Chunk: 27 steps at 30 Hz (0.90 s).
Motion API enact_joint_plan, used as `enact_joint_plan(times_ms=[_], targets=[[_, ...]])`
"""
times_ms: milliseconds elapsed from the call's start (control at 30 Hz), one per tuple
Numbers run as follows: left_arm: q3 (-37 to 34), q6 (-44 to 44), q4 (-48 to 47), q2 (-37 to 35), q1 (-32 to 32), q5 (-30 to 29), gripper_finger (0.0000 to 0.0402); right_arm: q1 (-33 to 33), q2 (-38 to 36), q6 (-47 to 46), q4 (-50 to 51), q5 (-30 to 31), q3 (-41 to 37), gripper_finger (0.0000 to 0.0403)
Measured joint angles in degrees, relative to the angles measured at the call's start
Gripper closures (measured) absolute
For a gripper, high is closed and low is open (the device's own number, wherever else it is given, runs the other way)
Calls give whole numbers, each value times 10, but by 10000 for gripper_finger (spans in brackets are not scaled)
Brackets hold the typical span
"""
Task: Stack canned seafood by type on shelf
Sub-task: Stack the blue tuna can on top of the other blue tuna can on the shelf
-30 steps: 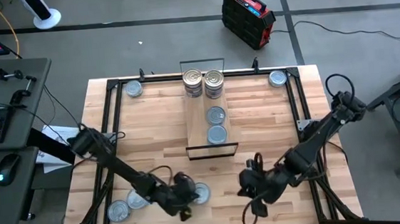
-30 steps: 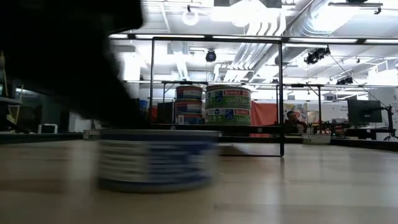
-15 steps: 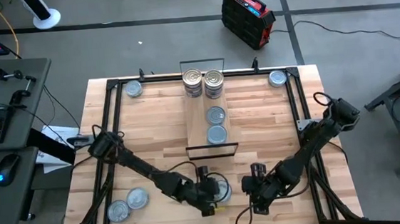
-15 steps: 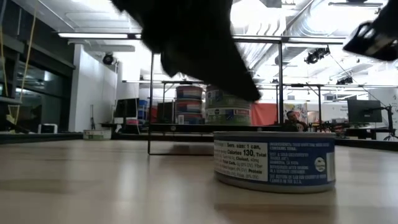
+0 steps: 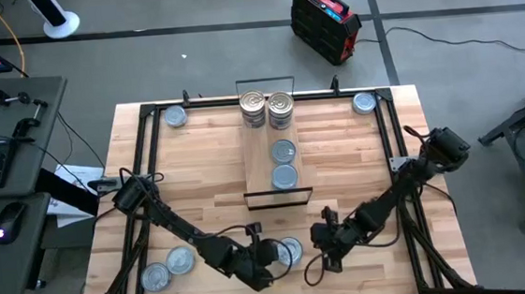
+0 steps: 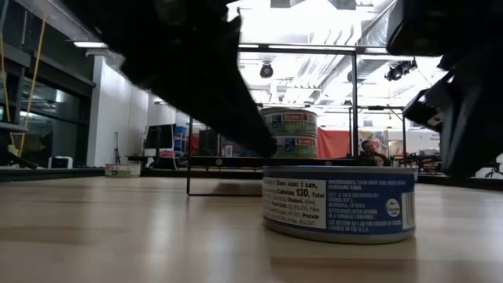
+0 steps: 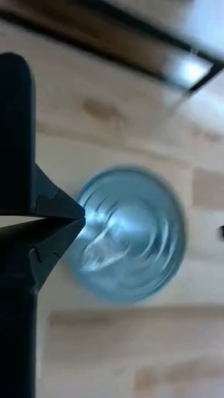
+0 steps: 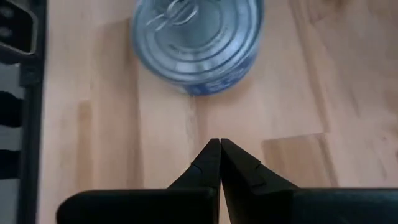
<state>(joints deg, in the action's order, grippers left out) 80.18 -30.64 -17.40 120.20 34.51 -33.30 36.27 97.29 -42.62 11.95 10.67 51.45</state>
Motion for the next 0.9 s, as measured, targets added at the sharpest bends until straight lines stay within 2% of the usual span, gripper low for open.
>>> enact_joint_plan(times_ms=[100,300,500,900], targets=[[0,-1,10,0,-2,-27,401,-9,1,14,-2,1,-6,403],[1,19,14,7,-12,29,401,-28,33,51,-54,-35,-6,403],[1,20,32,7,-7,31,401,-29,58,26,-90,-22,-5,403],[-41,-1,43,2,-3,37,402,-28,59,39,-140,-23,16,403]])
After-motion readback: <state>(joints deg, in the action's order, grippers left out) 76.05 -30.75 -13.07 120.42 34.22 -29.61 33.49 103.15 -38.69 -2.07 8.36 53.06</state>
